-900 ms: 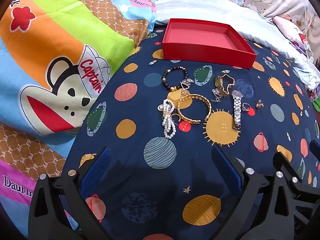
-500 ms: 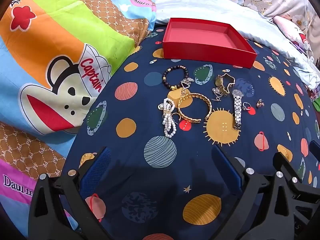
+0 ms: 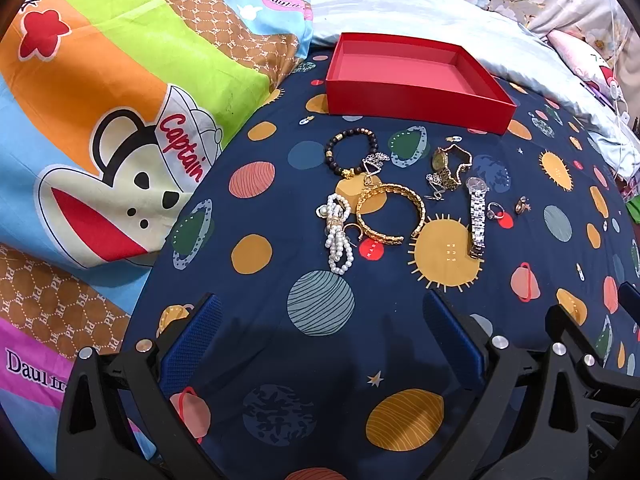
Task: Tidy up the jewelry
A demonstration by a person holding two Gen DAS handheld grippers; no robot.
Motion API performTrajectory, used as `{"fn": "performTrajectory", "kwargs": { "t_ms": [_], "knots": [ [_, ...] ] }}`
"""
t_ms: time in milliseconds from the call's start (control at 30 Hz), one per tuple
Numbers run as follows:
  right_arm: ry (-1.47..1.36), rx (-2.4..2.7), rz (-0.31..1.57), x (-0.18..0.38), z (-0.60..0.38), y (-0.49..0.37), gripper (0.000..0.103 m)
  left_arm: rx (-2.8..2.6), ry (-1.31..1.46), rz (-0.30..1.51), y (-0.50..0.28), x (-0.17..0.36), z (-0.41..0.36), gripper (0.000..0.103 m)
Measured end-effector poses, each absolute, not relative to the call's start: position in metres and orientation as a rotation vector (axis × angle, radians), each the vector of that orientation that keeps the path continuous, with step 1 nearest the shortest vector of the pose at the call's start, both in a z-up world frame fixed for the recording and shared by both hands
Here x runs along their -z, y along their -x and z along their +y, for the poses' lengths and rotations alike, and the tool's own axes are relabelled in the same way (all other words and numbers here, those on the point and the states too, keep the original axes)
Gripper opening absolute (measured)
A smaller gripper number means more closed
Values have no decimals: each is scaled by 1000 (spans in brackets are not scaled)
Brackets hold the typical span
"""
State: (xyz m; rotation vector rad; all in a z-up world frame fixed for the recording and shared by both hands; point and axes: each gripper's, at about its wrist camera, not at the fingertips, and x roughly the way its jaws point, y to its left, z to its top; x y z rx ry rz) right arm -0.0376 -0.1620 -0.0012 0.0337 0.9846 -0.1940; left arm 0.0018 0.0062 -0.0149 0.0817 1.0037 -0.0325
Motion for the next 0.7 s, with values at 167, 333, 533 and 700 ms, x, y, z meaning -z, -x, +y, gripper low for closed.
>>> {"fn": "performTrajectory", "kwargs": {
  "t_ms": [167, 333, 533, 700],
  "knots": [
    [-35, 194, 987, 2, -162, 37, 98, 32, -83, 1005, -1, 16, 7, 98],
    [-36, 193, 988, 3, -162, 37, 98, 33, -82, 1006, -2, 16, 7, 98],
    [-37, 192, 989, 3, -163, 35, 98, 32, -82, 1006, -3, 14, 6, 98],
    [-38, 191, 991, 1, -165, 33, 98, 32, -81, 1008, -2, 15, 6, 98]
  ]
}}
